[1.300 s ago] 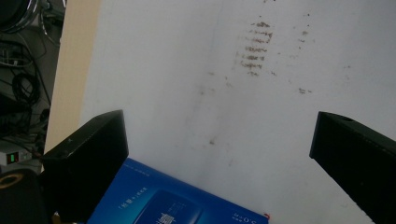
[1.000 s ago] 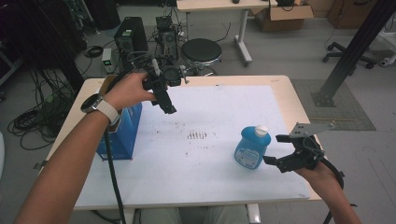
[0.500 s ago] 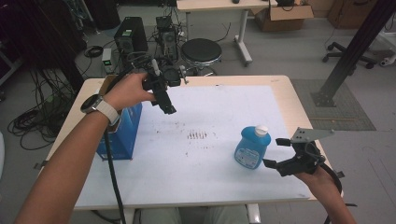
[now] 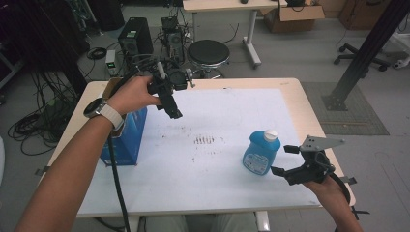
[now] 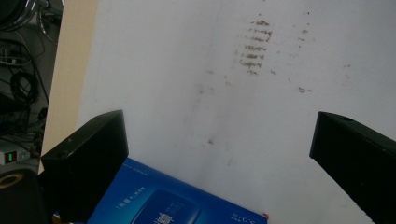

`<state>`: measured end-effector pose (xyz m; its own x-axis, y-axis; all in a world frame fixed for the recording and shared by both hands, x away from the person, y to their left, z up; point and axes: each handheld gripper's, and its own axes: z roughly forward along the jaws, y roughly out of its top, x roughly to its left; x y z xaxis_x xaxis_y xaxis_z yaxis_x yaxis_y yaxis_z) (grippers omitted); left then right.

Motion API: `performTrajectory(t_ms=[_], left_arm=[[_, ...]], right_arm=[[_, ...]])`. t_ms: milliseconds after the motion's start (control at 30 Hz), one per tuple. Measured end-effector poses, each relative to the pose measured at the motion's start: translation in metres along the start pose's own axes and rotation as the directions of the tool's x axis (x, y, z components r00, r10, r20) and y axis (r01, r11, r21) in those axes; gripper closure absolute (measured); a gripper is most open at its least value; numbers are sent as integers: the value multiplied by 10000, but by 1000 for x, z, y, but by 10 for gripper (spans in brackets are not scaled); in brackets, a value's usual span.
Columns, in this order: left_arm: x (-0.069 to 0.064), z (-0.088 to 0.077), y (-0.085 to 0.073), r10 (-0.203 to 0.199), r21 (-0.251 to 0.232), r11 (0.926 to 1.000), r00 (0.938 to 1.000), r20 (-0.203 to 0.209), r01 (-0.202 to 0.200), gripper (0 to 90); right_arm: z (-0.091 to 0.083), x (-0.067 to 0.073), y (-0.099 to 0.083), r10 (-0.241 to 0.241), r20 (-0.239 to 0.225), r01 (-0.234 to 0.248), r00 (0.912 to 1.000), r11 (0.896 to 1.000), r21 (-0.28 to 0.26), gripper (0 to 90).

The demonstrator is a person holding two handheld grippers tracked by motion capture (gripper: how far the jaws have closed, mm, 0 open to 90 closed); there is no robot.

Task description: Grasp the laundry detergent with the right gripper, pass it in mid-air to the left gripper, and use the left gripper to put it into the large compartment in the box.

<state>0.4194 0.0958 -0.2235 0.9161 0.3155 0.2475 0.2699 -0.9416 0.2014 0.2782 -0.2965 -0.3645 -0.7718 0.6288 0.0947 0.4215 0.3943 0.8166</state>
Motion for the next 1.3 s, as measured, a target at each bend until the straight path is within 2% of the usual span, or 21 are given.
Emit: performTrajectory(t_ms=[467, 967, 1300], left_arm=[[-1, 0, 1, 39, 38, 10000, 10000, 8, -39, 49], [-1, 1, 1, 54, -42, 10000, 10000, -15, -54, 49], [-1, 2, -1, 10, 0, 10000, 10000, -12, -10, 49]], right_arm=[[9, 1, -3, -8, -10, 8, 10000, 9998, -187, 70], [32, 5, -1, -207, -18, 205, 9998, 9984, -521, 74], [43, 3, -1, -113, 60, 117, 9999, 9976, -682, 76]])
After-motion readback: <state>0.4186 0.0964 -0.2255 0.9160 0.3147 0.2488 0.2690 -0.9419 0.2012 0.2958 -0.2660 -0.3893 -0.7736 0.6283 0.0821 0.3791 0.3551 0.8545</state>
